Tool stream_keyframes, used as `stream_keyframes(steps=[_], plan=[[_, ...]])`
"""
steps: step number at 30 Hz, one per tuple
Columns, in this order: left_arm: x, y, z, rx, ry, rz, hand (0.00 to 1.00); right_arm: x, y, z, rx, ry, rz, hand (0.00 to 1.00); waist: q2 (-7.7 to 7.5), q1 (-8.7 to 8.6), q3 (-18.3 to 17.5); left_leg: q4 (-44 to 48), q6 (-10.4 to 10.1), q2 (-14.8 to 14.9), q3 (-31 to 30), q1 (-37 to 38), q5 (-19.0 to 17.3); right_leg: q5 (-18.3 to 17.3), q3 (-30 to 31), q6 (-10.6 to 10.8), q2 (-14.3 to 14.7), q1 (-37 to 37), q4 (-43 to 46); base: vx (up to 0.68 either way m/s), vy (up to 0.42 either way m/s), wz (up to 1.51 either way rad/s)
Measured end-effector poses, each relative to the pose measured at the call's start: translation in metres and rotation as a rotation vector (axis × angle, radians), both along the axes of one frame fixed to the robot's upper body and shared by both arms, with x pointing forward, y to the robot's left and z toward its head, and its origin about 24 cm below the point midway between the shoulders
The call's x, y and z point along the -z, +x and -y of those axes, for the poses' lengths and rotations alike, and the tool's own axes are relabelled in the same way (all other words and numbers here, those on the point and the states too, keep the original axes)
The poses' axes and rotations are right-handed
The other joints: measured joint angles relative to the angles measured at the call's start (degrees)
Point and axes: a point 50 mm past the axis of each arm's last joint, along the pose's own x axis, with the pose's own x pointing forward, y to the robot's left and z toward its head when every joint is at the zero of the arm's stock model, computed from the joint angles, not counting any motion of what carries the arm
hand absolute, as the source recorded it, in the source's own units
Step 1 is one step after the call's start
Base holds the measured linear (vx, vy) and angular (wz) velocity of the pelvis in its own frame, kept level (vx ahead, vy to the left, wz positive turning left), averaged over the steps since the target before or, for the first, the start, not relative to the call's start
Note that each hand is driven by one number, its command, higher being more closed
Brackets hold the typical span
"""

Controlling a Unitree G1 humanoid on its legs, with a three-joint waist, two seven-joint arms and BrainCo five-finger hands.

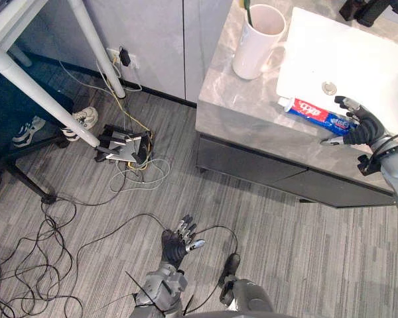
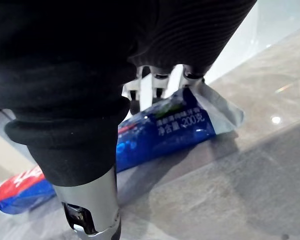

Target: Organize washtable

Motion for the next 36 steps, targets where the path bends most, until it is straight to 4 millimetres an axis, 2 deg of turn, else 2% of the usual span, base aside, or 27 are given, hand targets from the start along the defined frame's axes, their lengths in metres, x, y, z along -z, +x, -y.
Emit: stream_keyframes(steps=[1, 2, 15, 36], plan=[[0.0, 0.0, 0.0, 0.0, 0.0, 0.002, 0.0, -0.001, 0.001, -0.001, -0.001, 0.0, 0.004, 0.0, 0.05, -0.02, 0.2, 0.0, 0.0, 0.0, 0.1, 0.0, 0.0, 0.1, 0.0, -0.2, 0.0, 0.0, 0.0, 0.02, 0.015, -0.04], [-0.001, 0.001, 0.0, 0.001, 0.0, 0.005, 0.0, -0.003, 0.001, -0.001, -0.003, 0.0, 0.009, 1.0, 0.05, -0.03, 0.4, 0.0, 0.0, 0.0, 0.2, 0.1, 0.0, 0.1, 0.1, -0.2, 0.0, -0.1, 0.0, 0.01, 0.013, -0.05], [-0.005, 0.008, 0.001, 0.006, 0.002, 0.029, 0.0, -0.016, 0.009, -0.013, -0.043, -0.037, 0.039, 1.0, 0.1, -0.18, 1.0, 0.0, 0.0, 0.1, 1.4, 0.1, 0.0, 0.6, 1.2, -0.3, 0.0, -0.8, 0.0, 0.0, 0.007, -0.05], [-0.006, 0.012, -0.003, -0.013, 0.008, 0.038, 0.0, -0.023, 0.007, -0.011, -0.057, -0.051, 0.048, 1.0, 0.62, -0.21, 1.6, 0.0, 0.1, -0.1, 1.3, -0.1, 0.1, 0.6, 1.0, -0.3, 0.1, -0.9, -0.1, 0.0, 0.0, 0.0]])
